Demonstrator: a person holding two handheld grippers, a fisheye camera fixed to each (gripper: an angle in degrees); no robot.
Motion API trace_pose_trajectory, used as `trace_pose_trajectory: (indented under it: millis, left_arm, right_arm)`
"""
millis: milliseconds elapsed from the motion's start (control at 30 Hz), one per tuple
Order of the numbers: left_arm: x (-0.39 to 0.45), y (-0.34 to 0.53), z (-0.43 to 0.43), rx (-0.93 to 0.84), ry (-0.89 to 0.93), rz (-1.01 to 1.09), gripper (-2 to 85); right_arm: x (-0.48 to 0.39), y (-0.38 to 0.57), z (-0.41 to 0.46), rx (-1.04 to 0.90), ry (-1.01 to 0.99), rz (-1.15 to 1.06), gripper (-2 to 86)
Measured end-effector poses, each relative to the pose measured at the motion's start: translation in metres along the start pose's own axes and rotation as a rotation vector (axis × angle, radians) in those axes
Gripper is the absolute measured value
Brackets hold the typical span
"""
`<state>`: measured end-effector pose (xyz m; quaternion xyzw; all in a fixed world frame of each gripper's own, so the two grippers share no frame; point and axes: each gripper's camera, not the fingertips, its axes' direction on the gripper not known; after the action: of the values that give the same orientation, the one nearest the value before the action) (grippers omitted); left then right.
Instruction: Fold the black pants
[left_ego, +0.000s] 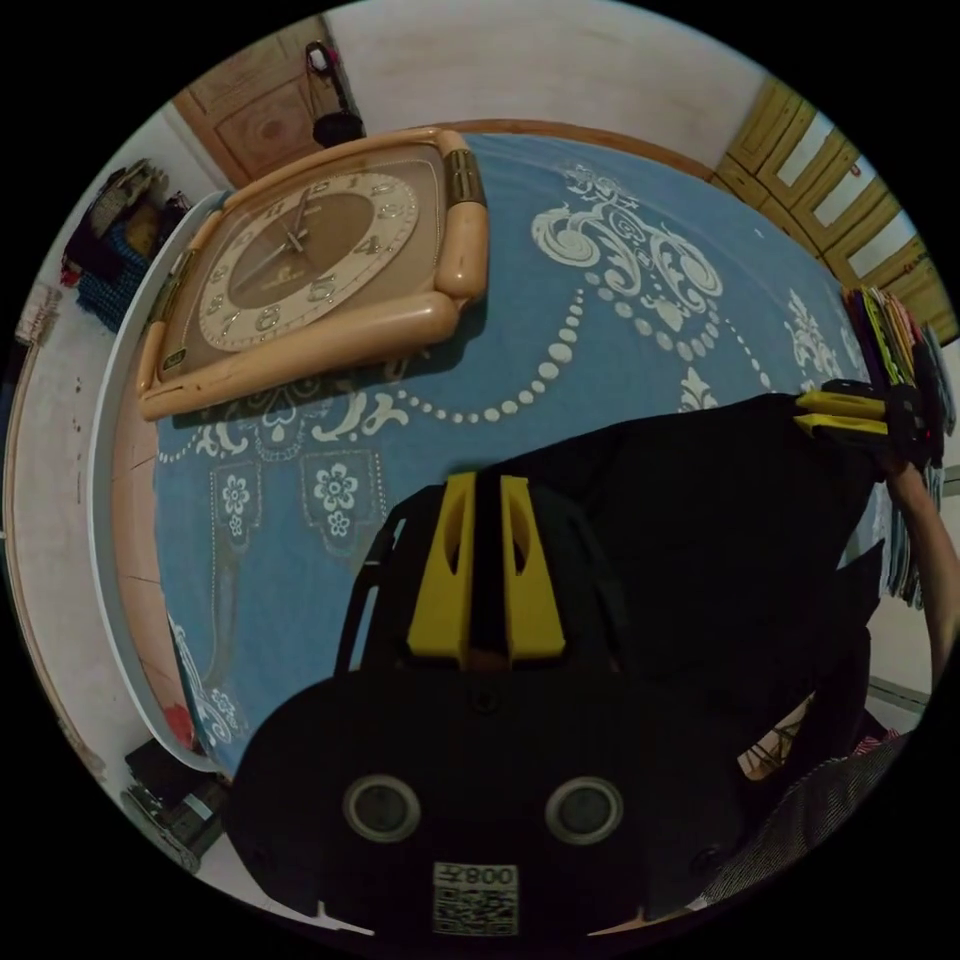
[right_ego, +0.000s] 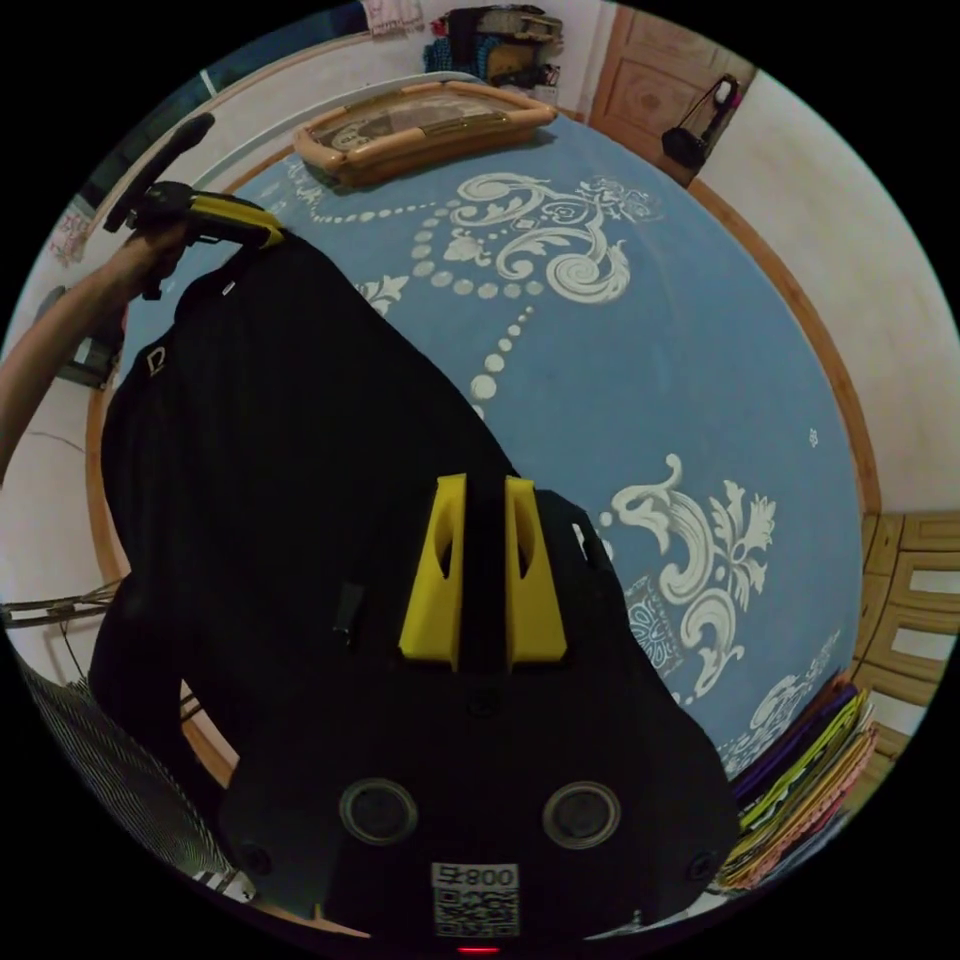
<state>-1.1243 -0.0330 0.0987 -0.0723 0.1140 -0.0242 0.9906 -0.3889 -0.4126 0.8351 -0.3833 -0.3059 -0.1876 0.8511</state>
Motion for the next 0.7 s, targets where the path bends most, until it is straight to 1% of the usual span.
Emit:
trace_pose_trajectory:
  millis: [33,200,467,700]
  left_arm:
    - [0.0,0.003,-0.002,0.003,0.0,-0.004,3.3]
    - [0.0,0.025,-0.016,0.069,0.009,-0.009,2.3]
    - [0.0,0.087,-0.053,0.211,0.053,0.003,1.8]
    - [0.007,0.162,-0.077,0.291,0.09,0.021,1.7]
  right_arm:
    - [-0.006,-0.002,0.0,-0.012,-0.009,0.003,3.0]
    - [-0.037,-0.002,-0.005,-0.033,0.005,0.014,0.9]
    - [-0.1,0.037,-0.042,0.096,0.027,0.064,0.2]
    - [-0.185,0.101,-0.076,0.205,0.078,0.104,0.2]
